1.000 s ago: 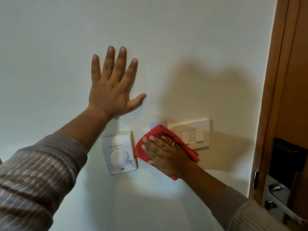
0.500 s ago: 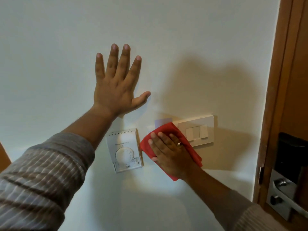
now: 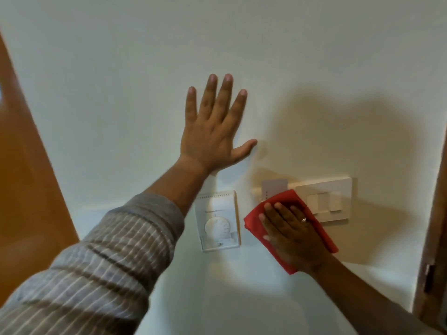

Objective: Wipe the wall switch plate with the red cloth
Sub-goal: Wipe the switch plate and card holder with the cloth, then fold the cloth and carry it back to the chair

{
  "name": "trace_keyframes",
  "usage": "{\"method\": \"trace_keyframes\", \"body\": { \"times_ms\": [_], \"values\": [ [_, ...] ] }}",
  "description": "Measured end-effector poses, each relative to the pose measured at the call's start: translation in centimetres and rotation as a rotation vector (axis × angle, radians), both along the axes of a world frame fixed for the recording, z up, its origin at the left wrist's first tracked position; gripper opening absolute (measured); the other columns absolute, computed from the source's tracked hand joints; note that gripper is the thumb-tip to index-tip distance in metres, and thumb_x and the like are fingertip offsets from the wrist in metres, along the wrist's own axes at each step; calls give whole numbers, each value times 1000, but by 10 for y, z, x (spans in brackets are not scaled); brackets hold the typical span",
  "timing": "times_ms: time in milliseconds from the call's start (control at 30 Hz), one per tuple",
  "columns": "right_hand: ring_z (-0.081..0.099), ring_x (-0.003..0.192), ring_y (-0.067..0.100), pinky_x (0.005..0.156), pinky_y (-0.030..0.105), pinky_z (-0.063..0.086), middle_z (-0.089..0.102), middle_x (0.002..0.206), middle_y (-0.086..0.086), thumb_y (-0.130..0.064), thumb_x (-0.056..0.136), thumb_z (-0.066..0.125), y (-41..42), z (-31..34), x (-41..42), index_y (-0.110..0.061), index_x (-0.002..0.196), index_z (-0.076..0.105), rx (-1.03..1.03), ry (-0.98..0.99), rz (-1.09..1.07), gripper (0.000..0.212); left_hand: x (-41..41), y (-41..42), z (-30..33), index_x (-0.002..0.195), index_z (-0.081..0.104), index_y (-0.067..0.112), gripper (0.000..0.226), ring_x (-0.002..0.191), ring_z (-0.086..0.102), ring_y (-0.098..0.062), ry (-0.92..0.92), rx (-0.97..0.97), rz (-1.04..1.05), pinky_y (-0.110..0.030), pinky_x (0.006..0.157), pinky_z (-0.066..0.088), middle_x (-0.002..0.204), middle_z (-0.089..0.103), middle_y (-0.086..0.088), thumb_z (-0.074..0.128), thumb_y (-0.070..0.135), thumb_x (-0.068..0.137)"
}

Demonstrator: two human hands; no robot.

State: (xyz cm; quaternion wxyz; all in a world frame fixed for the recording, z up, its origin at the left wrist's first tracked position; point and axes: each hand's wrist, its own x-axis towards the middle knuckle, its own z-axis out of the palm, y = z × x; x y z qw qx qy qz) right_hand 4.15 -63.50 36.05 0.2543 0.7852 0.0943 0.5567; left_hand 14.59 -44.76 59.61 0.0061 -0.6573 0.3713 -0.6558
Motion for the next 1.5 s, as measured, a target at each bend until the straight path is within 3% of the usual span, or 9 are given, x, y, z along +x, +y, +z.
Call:
{"method": "trace_keyframes", "body": {
  "times_ms": [133,400,533,633,800,1000,1267,1367,1500],
  "values": [
    [-1,153,31,121,48,9,-2,166,12,-37,102,34,37,-11,7,-8,157,3,275,9,18,69,6,22,-3,161,28,12,96,152,28,-49,-31,-5,35,-71,118,21,166,30,-25,36,78,92],
    [41,137,37,113,50,33,47,146,19,-33,103,44,15,6,-35,-1,139,49,202,56,-28,49,-34,1,-8,159,33,8,90,155,18,-49,326,52,-47,-69,121,15,167,22,-27,43,69,94],
    [43,135,39,110,53,40,51,142,23,-22,95,58,21,6,-44,2,136,54,237,43,-10,47,-86,6,-88,117,73,8,37,115,65,-40,441,-50,-390,-46,93,52,123,70,-20,62,36,94],
    [43,134,46,104,60,44,46,144,28,-22,91,67,23,18,-52,1,141,48,357,-22,-78,59,-130,10,-164,93,73,22,23,78,68,-23,943,-127,-439,-36,68,54,87,73,0,56,37,97],
    [56,120,48,91,57,49,60,132,23,-46,71,80,25,42,-65,-4,129,61,673,-1,-247,74,-135,-19,-223,121,66,20,34,91,71,-17,1683,-417,-399,-27,80,56,100,72,6,73,32,90],
    [64,79,29,67,39,53,67,88,6,-29,71,85,32,32,-78,-12,79,67,554,153,2,26,-114,-33,-215,113,64,22,33,94,70,-23,1799,-583,-423,-42,90,60,107,74,-3,76,35,86],
    [66,76,6,66,21,55,68,82,-8,-43,75,81,50,26,-112,-41,99,58,1499,442,483,34,-133,34,-234,99,80,31,13,90,78,-15,1920,-577,-810,-26,71,63,99,83,2,81,29,87],
    [74,92,16,71,29,59,76,102,2,-42,71,85,80,-4,-120,-25,123,58,1998,579,762,61,-141,51,-236,111,76,26,25,93,79,-21,1989,-671,-948,-28,72,64,103,82,-3,70,37,89],
    [73,100,24,87,39,59,76,108,5,-38,88,71,148,-60,-125,-20,117,69,2147,770,744,34,-140,95,-248,121,71,27,31,102,78,-22,2115,-559,-918,-30,79,65,112,81,-2,67,39,92]
  ]
}}
